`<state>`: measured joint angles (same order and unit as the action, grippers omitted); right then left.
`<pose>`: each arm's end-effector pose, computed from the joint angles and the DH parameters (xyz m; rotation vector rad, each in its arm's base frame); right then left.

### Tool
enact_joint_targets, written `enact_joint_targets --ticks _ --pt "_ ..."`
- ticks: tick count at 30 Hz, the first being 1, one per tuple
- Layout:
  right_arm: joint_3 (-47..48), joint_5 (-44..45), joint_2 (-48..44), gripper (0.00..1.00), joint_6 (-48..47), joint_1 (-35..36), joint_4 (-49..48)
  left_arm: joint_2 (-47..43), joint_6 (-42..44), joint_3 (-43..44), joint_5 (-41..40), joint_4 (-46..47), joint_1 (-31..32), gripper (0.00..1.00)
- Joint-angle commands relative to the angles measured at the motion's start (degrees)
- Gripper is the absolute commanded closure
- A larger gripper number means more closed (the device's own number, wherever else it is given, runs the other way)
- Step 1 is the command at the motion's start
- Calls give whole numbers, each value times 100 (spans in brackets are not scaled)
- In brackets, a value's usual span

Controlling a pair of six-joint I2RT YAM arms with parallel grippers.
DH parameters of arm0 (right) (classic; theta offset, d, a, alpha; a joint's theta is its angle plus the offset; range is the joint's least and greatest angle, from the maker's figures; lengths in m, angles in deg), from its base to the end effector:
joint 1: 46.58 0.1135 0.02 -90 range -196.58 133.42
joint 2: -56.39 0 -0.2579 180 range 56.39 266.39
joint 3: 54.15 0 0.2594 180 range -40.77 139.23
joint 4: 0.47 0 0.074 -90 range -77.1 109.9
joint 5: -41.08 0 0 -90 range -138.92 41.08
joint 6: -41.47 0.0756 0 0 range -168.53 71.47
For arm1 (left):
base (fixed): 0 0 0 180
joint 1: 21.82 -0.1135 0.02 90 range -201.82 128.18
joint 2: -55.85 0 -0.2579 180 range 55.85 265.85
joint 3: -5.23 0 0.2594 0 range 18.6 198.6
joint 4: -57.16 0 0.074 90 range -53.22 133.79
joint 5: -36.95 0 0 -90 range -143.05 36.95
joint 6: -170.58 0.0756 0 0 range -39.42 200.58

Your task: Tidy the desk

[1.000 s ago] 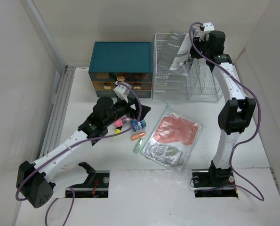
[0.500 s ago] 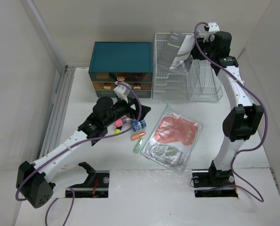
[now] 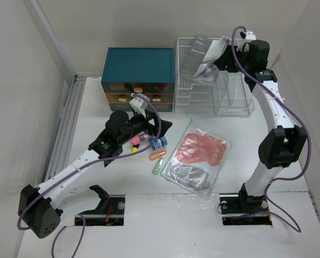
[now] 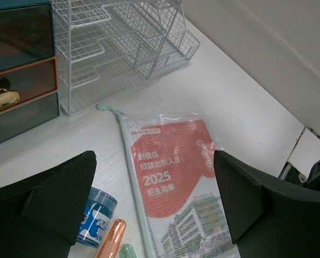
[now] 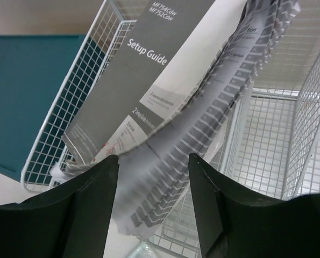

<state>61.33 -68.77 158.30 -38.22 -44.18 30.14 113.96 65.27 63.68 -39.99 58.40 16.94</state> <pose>0.4626 0.0451 0.3842 -0.1119 1.8738 0.4761 0.2160 -0.1953 0.3381 0.5118 1.5352 -0.9148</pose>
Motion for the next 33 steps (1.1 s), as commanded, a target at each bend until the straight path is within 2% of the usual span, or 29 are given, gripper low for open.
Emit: enact_joint_targets --ticks 1,7,16,26,33 --pt "-77 -114 -373 40 551 -151 -607 -212 28 -17 74 314 -27 11" --pt "-199 -641 -479 38 937 -336 -678 -212 28 -17 74 366 -27 11" --pt "-1043 -1239 -1093 37 1228 -283 -502 -265 28 -17 74 367 -27 11" --pt "-1886 -836 -1490 37 1404 -91 -449 -370 28 -17 74 367 -27 11" --pt "-2230 -195 -1604 40 1799 174 -880 -370 28 -17 74 420 -27 11"
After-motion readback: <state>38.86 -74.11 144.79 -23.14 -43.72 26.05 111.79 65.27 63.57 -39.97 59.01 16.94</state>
